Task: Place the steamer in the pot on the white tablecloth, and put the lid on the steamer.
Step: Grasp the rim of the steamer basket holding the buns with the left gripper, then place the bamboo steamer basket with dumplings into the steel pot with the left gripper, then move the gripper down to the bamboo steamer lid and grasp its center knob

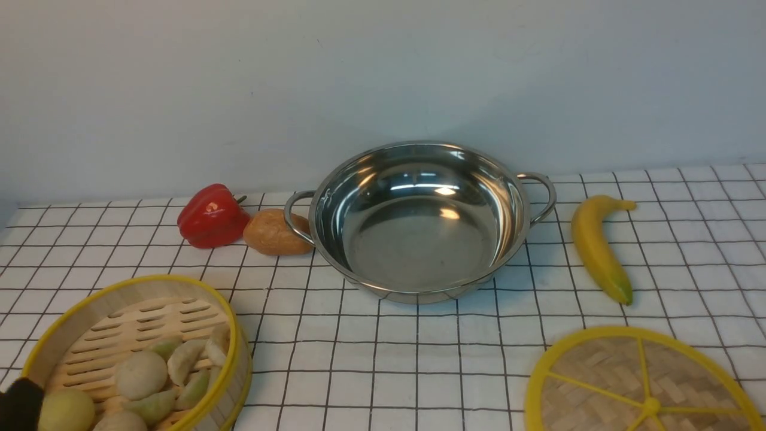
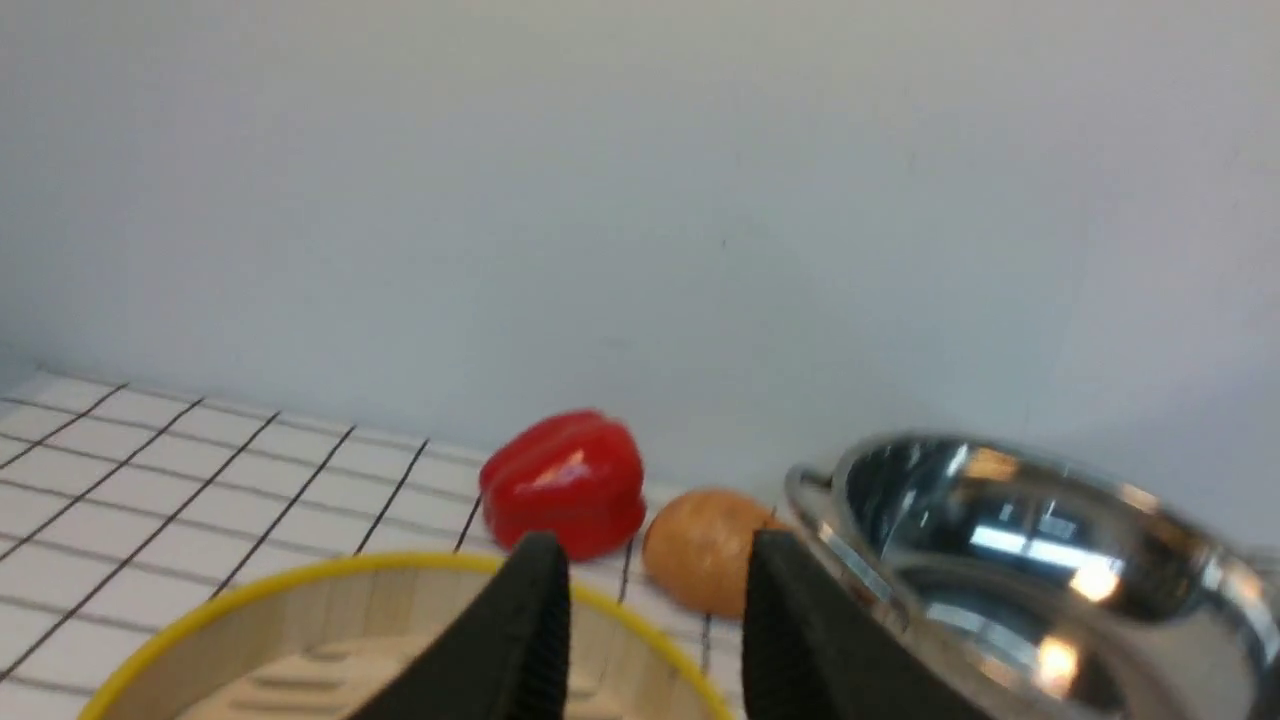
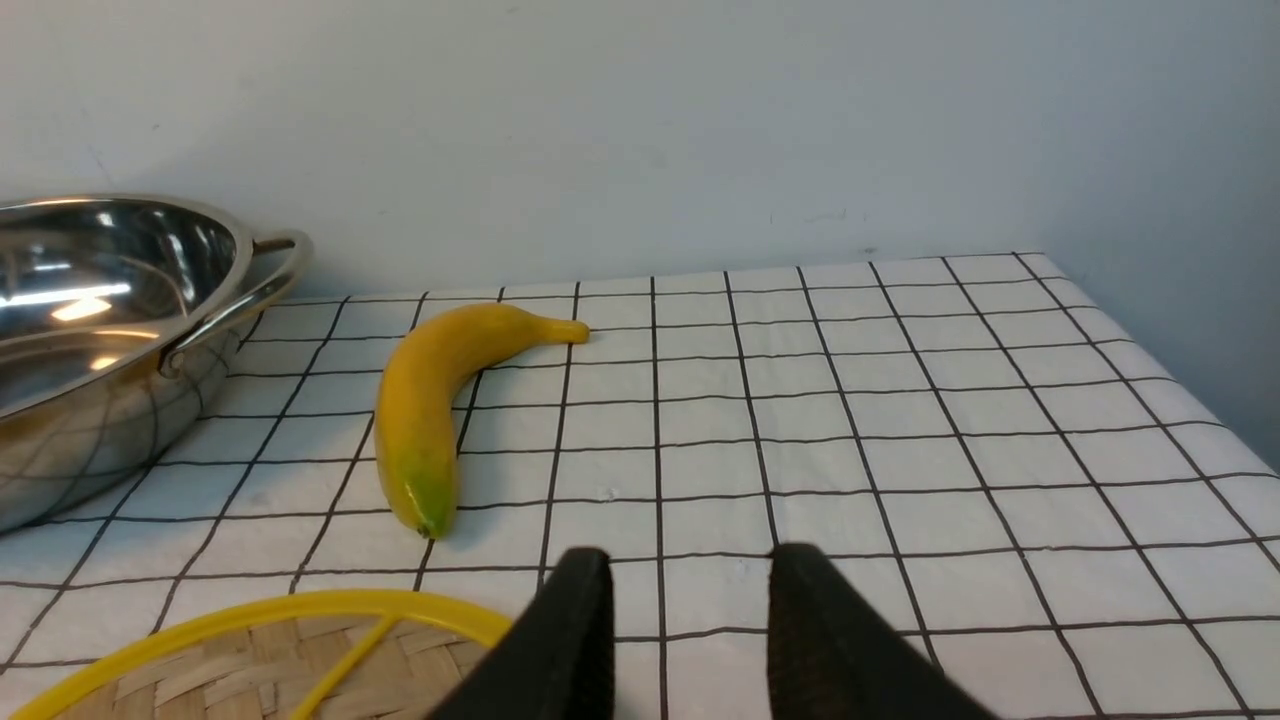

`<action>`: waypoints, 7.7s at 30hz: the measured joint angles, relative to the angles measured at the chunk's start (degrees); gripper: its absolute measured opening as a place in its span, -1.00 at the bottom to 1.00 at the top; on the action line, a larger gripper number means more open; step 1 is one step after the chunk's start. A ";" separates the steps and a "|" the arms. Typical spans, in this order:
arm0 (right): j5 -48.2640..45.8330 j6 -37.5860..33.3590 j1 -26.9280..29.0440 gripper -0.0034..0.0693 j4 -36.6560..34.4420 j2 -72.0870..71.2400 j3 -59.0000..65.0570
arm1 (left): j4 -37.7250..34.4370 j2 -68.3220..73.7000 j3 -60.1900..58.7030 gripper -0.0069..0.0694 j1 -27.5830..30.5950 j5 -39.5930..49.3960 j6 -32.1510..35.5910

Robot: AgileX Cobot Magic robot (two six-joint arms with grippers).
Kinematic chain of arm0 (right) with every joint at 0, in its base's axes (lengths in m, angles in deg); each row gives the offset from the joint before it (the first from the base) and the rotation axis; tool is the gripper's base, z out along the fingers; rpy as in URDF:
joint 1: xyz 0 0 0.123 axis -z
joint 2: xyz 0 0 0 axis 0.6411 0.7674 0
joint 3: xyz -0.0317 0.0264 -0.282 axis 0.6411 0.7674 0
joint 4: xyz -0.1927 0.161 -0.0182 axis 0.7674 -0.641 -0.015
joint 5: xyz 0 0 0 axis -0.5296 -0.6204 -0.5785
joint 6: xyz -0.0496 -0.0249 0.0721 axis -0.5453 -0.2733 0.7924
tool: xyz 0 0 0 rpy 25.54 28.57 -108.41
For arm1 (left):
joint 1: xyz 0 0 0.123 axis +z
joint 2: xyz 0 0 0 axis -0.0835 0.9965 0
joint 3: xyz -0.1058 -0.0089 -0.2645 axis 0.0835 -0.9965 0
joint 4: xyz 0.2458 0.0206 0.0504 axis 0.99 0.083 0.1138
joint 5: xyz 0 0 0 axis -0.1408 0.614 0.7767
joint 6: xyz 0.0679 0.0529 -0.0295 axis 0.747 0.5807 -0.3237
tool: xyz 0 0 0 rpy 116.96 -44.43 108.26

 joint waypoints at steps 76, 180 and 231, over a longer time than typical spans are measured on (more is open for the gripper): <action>8.49 23.35 -4.62 -0.25 -19.64 -0.11 -2.30 | 5.26 84.45 69.87 -0.18 18.82 58.14 40.62; -1.80 -6.01 -30.84 -0.25 -19.44 28.48 -21.66 | -7.25 135.44 137.79 -0.73 -10.41 70.11 14.36; -1.71 -6.01 -30.84 -0.25 -19.61 28.48 -21.66 | -4.47 140.64 142.83 0.61 -12.33 69.74 23.95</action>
